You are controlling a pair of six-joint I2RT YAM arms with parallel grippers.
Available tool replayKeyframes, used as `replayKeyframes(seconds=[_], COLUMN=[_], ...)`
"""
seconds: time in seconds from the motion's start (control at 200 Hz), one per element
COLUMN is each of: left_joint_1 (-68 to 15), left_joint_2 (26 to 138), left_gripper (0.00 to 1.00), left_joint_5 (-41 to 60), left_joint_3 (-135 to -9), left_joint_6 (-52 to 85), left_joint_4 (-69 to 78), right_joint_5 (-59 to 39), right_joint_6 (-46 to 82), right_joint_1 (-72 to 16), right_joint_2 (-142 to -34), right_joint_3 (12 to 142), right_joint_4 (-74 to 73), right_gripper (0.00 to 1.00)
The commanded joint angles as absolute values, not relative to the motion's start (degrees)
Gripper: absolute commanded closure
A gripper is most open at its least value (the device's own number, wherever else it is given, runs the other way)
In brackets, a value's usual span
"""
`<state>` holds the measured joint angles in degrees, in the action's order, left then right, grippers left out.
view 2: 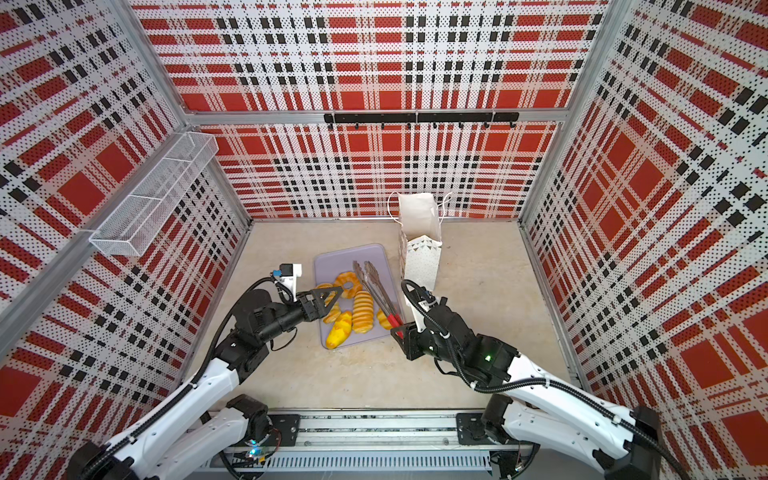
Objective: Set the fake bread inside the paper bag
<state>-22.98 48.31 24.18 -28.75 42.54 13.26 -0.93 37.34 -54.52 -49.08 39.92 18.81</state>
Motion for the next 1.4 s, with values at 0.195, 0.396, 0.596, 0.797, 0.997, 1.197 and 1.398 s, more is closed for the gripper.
replayKeyframes(seconds=[0.195, 0.396, 0.596, 0.797, 0.997, 1.197, 1.398], left_joint_1=[-26.6, -27.3, -26.2, -25.9, -24.7, -23.2, -23.5], left_joint_2=[48.9, 51.3, 53.8, 54.2, 52.8, 56.0, 60.7], left_gripper=[0.01, 0.02, 0.02, 0.01, 0.05, 0.15, 0.22], left_joint_5=[22.9, 23.2, 26.9, 30.2, 30.6, 34.1, 33.8], left_joint_3=[-29.2, -31.3, -34.4, -35.6, -34.2, -36.2, -38.5], left_joint_6=[43.0, 42.4, 41.5, 42.9, 43.6, 41.9, 40.0], left_joint_4=[27.8, 29.6, 30.7, 33.0, 34.2, 34.6, 36.5], right_joint_5=[-8.4, -15.4, -18.0, -20.5, -23.3, -27.4, -32.2], right_joint_6=[36.0, 37.8, 37.1, 38.3, 40.1, 44.3, 46.9], right_joint_1=[-51.9, -48.9, -47.2, -46.5, -45.7, -43.9, -44.0], right_joint_2=[-52.8, -56.0, -58.7, -62.5, -66.6, -70.3, -76.7], right_joint_3=[38.5, 37.5, 39.7, 41.1, 42.6, 42.9, 45.7], right_joint_4=[-6.1, -14.7, -17.5, -24.2, -29.1, -39.2, -44.1], right_gripper=[0.73, 0.74, 0.75, 0.76, 0.77, 0.78, 0.78])
